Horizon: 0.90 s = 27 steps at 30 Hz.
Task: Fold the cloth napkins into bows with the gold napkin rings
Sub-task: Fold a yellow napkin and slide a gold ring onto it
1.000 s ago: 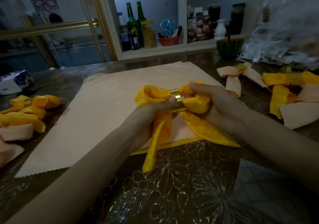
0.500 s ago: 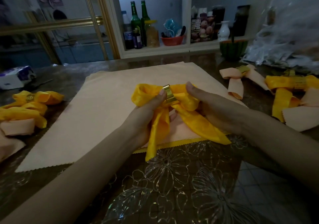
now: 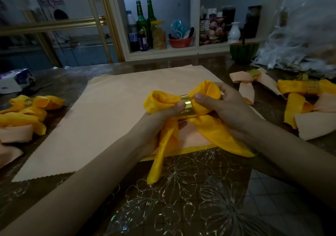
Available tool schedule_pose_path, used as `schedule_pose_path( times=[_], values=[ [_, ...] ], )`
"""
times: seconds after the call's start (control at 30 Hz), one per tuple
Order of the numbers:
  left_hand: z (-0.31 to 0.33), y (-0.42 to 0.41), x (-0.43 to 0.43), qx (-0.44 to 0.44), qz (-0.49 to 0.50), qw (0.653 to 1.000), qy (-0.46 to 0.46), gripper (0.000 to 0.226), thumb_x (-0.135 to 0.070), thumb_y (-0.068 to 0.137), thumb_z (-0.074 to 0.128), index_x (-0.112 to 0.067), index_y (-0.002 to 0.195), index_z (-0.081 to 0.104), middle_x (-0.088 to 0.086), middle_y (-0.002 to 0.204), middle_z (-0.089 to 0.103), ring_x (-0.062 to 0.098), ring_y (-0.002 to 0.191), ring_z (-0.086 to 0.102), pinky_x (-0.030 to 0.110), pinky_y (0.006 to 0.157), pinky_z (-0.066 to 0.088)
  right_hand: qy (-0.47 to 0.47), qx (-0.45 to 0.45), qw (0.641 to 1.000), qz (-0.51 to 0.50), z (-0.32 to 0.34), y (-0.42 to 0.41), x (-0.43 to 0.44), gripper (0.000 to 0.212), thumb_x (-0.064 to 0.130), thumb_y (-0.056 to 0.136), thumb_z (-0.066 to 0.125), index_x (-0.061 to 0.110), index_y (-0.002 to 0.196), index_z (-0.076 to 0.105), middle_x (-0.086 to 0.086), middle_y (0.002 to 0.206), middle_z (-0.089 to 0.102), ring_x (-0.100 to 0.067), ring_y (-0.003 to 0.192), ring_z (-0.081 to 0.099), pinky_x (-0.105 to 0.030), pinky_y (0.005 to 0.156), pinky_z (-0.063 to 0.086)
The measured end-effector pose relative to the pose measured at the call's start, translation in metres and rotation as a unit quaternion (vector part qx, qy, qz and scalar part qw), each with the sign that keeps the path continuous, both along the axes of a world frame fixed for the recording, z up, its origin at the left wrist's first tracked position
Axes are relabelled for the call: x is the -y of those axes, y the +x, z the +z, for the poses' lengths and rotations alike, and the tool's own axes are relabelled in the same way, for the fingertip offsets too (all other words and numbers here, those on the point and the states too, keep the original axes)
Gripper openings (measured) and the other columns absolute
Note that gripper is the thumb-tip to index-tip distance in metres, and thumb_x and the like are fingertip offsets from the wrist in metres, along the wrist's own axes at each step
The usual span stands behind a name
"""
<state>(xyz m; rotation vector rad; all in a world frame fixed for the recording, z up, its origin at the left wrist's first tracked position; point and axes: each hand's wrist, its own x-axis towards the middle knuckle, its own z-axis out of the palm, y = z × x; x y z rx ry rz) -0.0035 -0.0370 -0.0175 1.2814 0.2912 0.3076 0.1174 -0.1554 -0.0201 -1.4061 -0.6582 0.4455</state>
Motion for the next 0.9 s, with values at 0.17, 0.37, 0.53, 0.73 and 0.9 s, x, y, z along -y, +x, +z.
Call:
schedule_pose_path(
  times=[0.17, 0.37, 0.53, 0.73, 0.9],
  values=[
    [-0.003, 0.002, 0.006, 0.015, -0.023, 0.999, 0.044, 0.037, -0.039, 0.074, 0.062, -0.024, 0.107, 0.064, 0.003, 0.102, 0.073, 0.018, 0.094, 0.069, 0.028, 0.074, 0.057, -0.004, 0.05, 0.998, -0.038, 0.002, -0.001, 0.0, 0.042, 0.024, 0.081, 0.07, 0.033, 0.113, 0.046, 0.003, 0.116, 0.058, -0.013, 0.103, 0.059, -0.025, 0.078, 0.054],
    [0.001, 0.002, -0.002, 0.005, -0.043, 0.996, 0.079, 0.031, -0.029, 0.07, 0.065, -0.026, 0.101, 0.065, -0.003, 0.098, 0.073, 0.013, 0.093, 0.069, 0.023, 0.07, 0.057, -0.002, -0.004, 1.0, -0.021, 0.007, 0.006, 0.001, 0.025, 0.019, 0.091, 0.058, 0.021, 0.115, 0.051, -0.001, 0.095, 0.06, -0.014, 0.077, 0.059, -0.02, 0.051, 0.048],
    [0.003, 0.0, -0.003, 0.012, -0.021, 0.998, 0.057, 0.025, -0.024, 0.076, 0.063, -0.023, 0.101, 0.064, -0.001, 0.099, 0.073, 0.014, 0.092, 0.069, 0.025, 0.074, 0.058, 0.072, -0.155, 0.985, 0.033, 0.013, 0.002, 0.0, 0.033, 0.023, 0.091, 0.057, 0.007, 0.12, 0.053, -0.011, 0.105, 0.064, -0.021, 0.088, 0.065, -0.028, 0.06, 0.056],
    [0.004, 0.0, -0.003, 0.01, 0.044, 0.995, -0.087, 0.024, -0.028, 0.09, 0.057, -0.018, 0.111, 0.063, 0.01, 0.112, 0.068, 0.023, 0.104, 0.064, 0.034, 0.088, 0.052, -0.135, 0.061, 0.988, 0.033, 0.009, -0.01, 0.001, 0.059, 0.047, 0.082, 0.06, 0.016, 0.131, 0.05, 0.006, 0.118, 0.059, -0.003, 0.098, 0.056, -0.016, 0.073, 0.044],
    [0.004, -0.002, 0.009, 0.02, -0.006, 0.996, -0.085, 0.026, -0.03, 0.093, 0.05, -0.016, 0.11, 0.065, 0.007, 0.106, 0.071, 0.018, 0.092, 0.069, 0.034, 0.077, 0.057, -0.135, 0.26, 0.952, 0.088, 0.0, -0.039, -0.002, 0.056, 0.056, 0.078, 0.061, 0.027, 0.123, 0.044, 0.015, 0.11, 0.058, 0.007, 0.098, 0.056, -0.009, 0.077, 0.046]
  ],
)
